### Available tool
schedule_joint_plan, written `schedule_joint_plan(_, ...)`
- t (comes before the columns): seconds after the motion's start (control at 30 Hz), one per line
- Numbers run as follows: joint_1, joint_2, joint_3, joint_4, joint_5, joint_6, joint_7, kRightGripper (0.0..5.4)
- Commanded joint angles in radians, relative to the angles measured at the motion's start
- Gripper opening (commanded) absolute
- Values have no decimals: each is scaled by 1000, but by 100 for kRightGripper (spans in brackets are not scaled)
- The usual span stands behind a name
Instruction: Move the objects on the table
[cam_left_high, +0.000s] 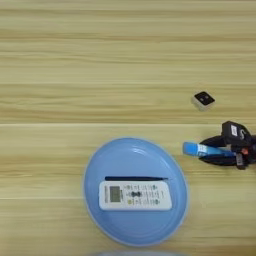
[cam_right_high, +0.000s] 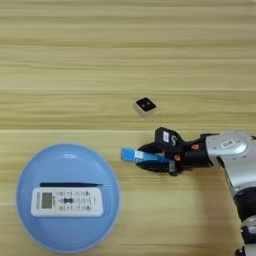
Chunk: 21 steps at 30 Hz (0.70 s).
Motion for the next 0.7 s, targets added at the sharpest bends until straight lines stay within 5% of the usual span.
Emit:
schedule_joint_plan(0.03, -69, -35, -22, -30, 16, 1, -34, 144)
schedule_joint_plan(0.3, -104, -27, -57, -73, 68, 37, -43, 142)
schedule_joint_plan(0.5, -138, -2, -107, -227, 159, 140, -67, 142)
schedule_joint_plan(0.7, -135, 16, -95, -415, 183, 238, -104, 141)
